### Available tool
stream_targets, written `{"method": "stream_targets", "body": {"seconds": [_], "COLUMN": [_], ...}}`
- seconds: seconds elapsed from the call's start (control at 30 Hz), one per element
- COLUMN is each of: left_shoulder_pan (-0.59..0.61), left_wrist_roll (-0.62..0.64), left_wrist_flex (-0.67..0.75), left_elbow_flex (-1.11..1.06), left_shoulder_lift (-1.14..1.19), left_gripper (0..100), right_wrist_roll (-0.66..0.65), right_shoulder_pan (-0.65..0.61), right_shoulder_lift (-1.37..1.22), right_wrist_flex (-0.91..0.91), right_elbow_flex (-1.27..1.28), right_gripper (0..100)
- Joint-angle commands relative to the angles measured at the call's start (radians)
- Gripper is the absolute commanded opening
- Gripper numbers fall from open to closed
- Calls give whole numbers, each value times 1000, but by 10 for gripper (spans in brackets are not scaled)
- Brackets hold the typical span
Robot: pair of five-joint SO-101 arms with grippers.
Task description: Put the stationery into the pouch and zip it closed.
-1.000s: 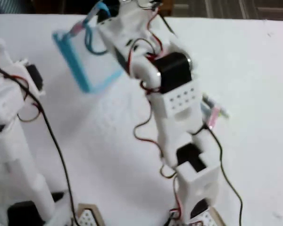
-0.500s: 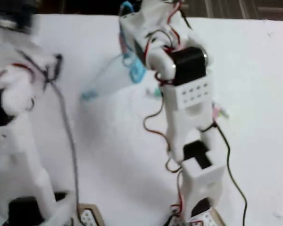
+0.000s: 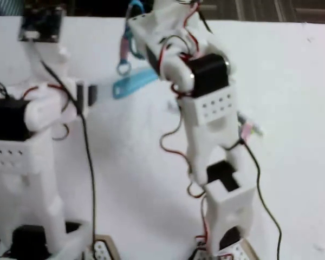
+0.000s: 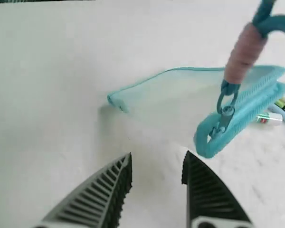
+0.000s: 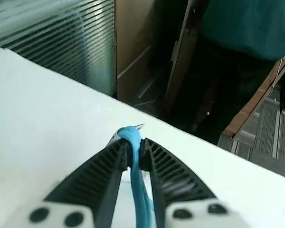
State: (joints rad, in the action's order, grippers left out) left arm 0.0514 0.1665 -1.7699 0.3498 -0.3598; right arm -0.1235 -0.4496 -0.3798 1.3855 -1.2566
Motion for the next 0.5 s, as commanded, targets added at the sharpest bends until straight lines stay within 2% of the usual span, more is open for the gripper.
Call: {"method": "stream_targets", "body": {"seconds": [0.0,0.17,0.33,0.47], "left_shoulder_pan": [27,22,-59,-82], "left_wrist_roll": [26,18,-95,-68], "left_wrist_flex": [6,35,26,31], "left_elbow_flex": [0,-61,-150,-146], "left_shoulder_lift": [-1,1,-7,-35], "left_gripper": [191,191,193,231], "right_wrist_roll": [9,11,9,8], "right_shoulder_pan": [-5,-12,-10,-12], "right_shoulder_lift": [-18,-53,-62,-62], "right_wrist_flex": [-25,-27,-77,-91], "right_elbow_flex": [-32,-37,-29,-28], "right_gripper": [17,17,17,17]}}
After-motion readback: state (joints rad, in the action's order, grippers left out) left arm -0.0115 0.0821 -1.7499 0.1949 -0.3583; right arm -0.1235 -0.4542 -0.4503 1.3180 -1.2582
